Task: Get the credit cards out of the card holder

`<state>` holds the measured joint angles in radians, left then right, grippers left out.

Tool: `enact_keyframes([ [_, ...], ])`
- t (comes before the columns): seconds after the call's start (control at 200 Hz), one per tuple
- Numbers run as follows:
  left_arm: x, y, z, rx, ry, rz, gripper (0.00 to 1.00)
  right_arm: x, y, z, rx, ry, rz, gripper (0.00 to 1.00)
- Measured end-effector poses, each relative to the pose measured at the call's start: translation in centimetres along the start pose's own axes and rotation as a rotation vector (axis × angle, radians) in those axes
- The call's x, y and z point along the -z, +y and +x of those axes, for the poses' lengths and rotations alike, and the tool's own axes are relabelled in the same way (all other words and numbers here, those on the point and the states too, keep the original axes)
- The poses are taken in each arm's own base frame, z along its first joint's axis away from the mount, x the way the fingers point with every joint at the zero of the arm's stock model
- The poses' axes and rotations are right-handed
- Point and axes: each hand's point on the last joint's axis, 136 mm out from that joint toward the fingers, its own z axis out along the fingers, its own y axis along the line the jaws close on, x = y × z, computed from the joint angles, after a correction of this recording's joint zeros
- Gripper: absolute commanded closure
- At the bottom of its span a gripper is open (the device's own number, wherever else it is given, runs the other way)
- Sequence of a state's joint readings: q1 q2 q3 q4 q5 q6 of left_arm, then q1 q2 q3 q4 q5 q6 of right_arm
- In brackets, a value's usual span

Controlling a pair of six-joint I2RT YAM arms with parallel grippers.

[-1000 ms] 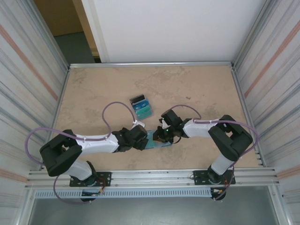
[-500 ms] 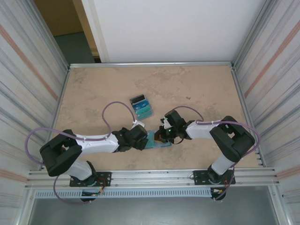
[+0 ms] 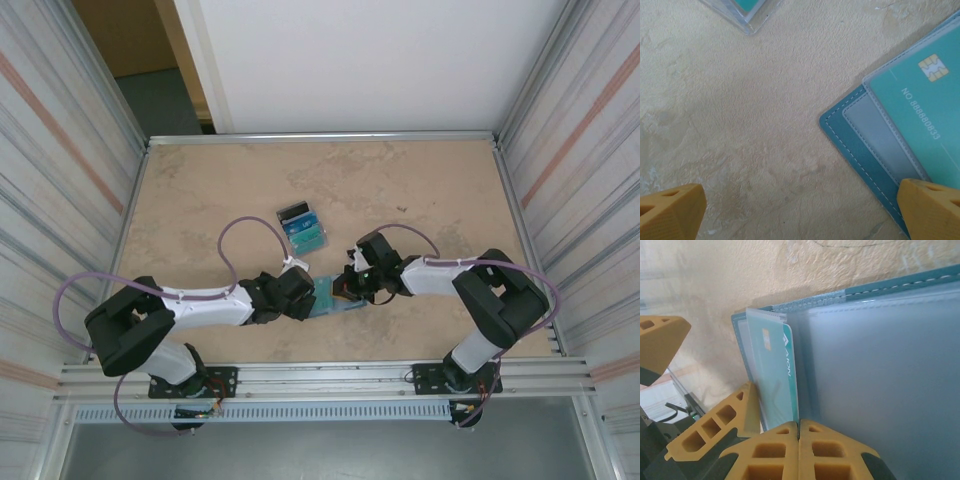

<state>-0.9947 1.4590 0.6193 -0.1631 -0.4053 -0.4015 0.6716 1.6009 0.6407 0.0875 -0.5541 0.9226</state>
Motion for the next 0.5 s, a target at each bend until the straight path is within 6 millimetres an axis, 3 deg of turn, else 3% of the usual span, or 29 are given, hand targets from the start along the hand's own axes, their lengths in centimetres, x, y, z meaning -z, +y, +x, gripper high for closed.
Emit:
enact_keyframes([
  [0.501, 0.0, 0.0, 0.0, 0.0, 0.0, 0.0, 0.01, 0.5, -1.3, 0.3, 0.036, 0.037, 0.05, 0.96],
])
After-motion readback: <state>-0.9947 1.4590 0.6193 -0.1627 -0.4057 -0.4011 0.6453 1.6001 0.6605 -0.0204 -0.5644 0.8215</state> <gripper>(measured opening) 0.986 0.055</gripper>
